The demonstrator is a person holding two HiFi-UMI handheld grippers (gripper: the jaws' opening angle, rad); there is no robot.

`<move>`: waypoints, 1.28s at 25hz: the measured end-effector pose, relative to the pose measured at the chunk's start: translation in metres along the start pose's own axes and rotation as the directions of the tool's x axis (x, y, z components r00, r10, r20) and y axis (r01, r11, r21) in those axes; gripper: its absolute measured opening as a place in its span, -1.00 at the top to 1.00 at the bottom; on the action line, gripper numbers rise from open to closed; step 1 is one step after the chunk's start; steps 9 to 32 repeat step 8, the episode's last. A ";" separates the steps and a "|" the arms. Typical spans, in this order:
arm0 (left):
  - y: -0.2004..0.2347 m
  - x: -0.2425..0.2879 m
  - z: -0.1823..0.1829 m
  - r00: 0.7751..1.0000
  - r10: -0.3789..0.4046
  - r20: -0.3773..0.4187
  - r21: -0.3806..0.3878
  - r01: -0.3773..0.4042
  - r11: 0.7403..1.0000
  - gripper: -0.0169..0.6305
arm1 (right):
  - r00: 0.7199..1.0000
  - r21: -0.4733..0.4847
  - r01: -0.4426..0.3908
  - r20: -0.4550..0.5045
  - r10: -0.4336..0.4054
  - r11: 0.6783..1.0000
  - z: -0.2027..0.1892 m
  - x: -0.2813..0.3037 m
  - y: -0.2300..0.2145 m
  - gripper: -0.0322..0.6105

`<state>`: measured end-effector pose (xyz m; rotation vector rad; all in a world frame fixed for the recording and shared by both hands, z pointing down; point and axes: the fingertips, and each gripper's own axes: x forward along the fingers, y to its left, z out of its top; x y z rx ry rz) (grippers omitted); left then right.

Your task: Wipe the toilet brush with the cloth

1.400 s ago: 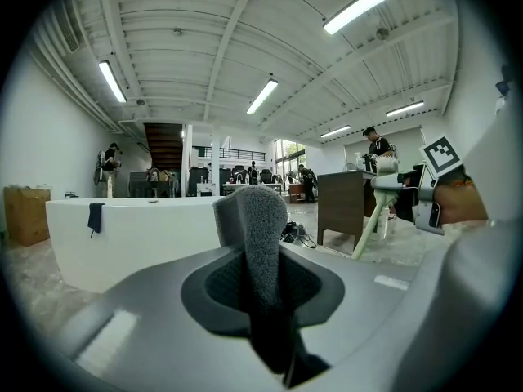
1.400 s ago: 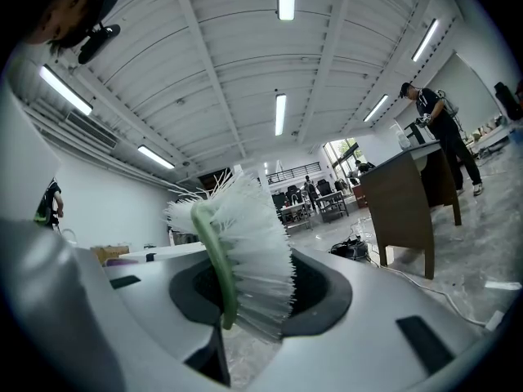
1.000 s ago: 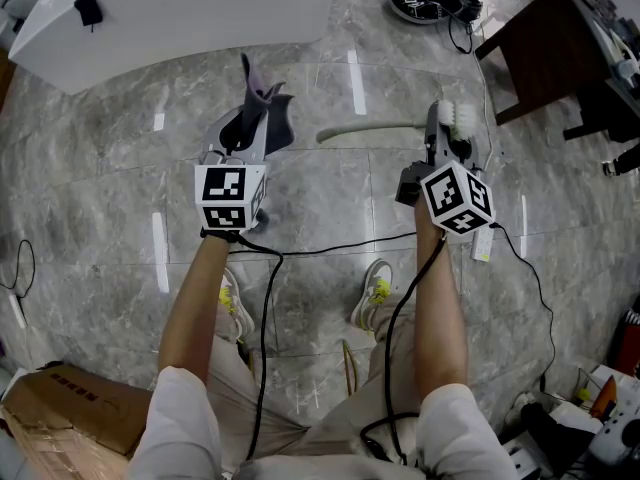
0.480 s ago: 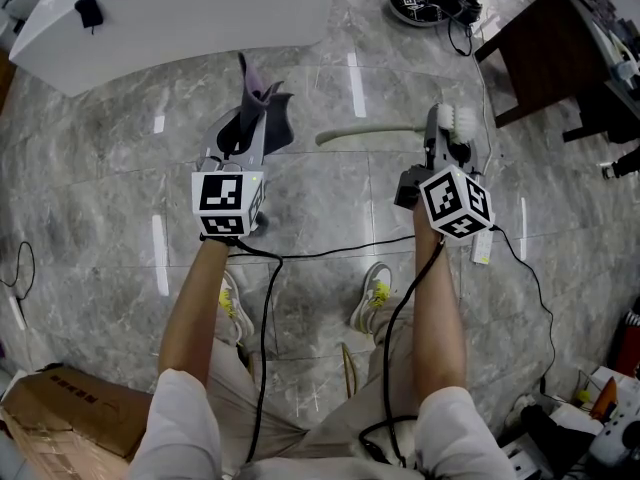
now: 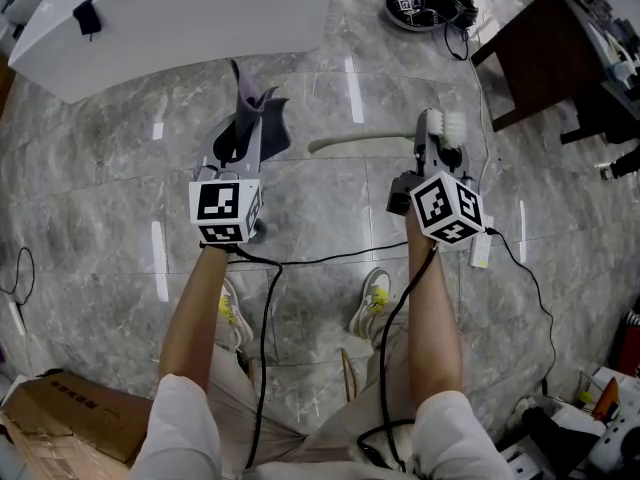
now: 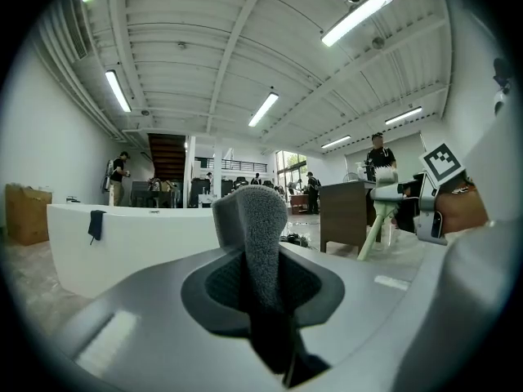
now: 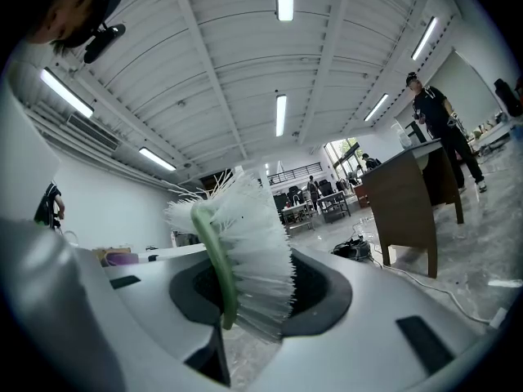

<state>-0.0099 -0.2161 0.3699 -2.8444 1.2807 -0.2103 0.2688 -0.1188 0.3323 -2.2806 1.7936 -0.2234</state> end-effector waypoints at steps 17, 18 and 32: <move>-0.007 -0.001 -0.002 1.000 -0.022 0.008 0.009 0.022 1.000 0.77 | 1.000 0.002 0.003 0.004 -0.003 1.000 -0.002 -0.002 0.000 0.46; -0.007 -0.001 -0.002 1.000 -0.022 0.008 0.009 0.022 1.000 0.77 | 1.000 0.002 0.003 0.004 -0.003 1.000 -0.002 -0.002 0.000 0.46; -0.007 -0.001 -0.002 1.000 -0.022 0.008 0.009 0.022 1.000 0.77 | 1.000 0.002 0.003 0.004 -0.003 1.000 -0.002 -0.002 0.000 0.46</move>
